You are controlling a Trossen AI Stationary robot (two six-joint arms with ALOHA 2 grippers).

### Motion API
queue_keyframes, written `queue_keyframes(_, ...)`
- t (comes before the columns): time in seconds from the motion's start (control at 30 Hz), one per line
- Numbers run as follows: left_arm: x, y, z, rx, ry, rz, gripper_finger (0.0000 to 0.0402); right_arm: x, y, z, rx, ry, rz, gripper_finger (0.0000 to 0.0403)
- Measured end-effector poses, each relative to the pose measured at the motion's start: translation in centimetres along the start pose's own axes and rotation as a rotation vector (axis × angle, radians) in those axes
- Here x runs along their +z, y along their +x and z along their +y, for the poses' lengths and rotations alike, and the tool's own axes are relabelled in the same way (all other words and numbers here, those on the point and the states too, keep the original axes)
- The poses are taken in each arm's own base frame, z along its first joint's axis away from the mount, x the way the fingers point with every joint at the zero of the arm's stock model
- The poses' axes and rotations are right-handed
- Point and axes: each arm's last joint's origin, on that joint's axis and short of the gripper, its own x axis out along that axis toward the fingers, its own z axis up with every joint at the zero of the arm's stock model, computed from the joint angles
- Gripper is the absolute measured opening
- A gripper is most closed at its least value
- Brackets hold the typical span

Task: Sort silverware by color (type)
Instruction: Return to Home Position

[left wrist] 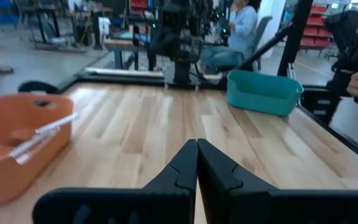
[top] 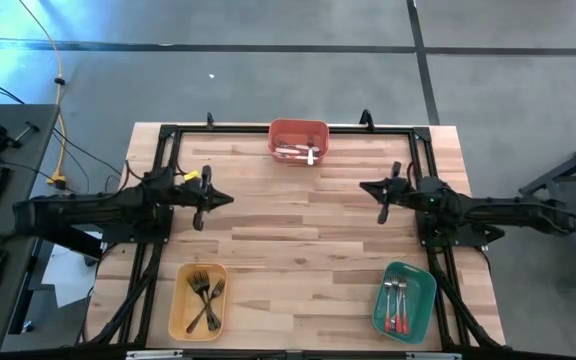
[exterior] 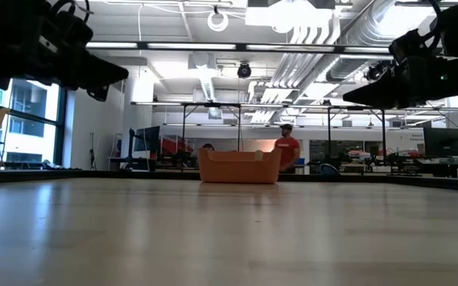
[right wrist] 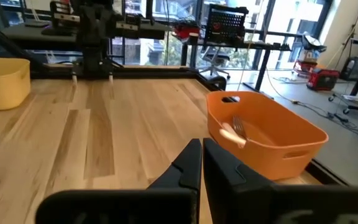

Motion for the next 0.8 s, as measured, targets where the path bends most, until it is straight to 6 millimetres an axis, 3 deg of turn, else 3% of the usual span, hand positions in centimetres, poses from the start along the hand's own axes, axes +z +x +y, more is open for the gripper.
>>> queue_keyframes(0.4,1.1,-2.3,0.7,0.055,0.068,-0.1,0.0,0.0,-1.9,-0.6,-0.037,0.032,-0.008,0.0)
queue_keyframes(0.8,-0.2,-4.7,0.9,0.181,0.094,-0.168,0.0,0.5,-3.2,-1.4,-0.179,-0.011,-0.081,0.0)
